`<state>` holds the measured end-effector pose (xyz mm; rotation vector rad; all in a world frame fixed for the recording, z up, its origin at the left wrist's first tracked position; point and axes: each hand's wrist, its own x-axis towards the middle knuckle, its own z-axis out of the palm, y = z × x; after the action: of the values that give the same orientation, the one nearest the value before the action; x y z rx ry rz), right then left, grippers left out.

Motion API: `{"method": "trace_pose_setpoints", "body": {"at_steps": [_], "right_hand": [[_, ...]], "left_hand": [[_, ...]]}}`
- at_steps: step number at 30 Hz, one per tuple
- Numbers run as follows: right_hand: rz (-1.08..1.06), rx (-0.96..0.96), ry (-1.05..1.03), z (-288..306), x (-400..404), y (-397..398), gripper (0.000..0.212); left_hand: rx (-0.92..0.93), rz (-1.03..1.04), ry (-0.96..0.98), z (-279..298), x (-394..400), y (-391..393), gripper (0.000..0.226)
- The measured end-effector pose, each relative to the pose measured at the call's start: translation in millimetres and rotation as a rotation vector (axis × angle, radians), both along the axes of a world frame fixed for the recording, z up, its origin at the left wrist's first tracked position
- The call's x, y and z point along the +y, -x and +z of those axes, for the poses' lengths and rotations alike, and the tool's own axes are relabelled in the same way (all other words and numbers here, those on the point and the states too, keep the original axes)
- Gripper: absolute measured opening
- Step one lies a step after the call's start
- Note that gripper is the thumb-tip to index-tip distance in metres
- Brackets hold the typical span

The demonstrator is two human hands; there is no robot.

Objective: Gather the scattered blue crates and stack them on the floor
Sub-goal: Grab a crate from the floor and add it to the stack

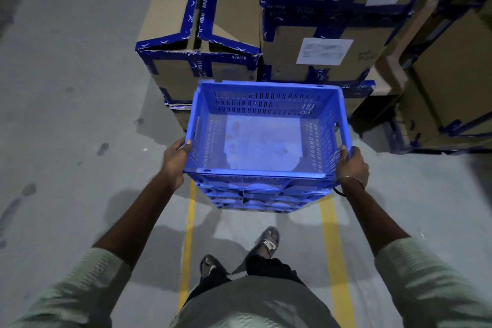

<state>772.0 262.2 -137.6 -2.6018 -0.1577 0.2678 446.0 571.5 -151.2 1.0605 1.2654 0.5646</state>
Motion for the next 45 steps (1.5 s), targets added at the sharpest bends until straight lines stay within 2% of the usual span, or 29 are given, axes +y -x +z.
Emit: {"method": "trace_pose_setpoints", "body": {"at_steps": [9, 17, 20, 25, 31, 35, 39, 42, 45], "right_hand": [[-0.053, 0.007, 0.017, -3, -4, 6, 0.041], [-0.133, -0.080, 0.059, 0, 13, 10, 0.040], [-0.096, -0.076, 0.068, -1, 8, 9, 0.039], [-0.009, -0.046, 0.084, 2, -8, -7, 0.044], [-0.056, -0.096, 0.047, -3, -2, 6, 0.042], [-0.046, -0.096, 0.021, -6, -4, -2, 0.041], [-0.097, -0.092, -0.001, -5, 2, 6, 0.038], [-0.049, -0.077, -0.053, -5, -3, 10, 0.037], [-0.034, -0.022, -0.168, -2, -15, 16, 0.030]], "left_hand": [[0.044, 0.012, -0.033, 0, -2, 3, 0.028], [0.086, -0.115, -0.071, -1, 4, 11, 0.033], [0.114, -0.118, -0.107, -4, 5, 15, 0.043], [0.094, -0.187, -0.215, 17, -15, -1, 0.024], [0.137, -0.188, -0.246, 9, -12, 9, 0.024], [0.191, -0.197, -0.348, 18, -19, -5, 0.018], [0.217, -0.252, -0.353, 22, -16, 1, 0.019], [0.219, -0.270, -0.346, 23, -12, 7, 0.022], [0.298, -0.248, -0.458, 13, -15, 12, 0.033]]}}
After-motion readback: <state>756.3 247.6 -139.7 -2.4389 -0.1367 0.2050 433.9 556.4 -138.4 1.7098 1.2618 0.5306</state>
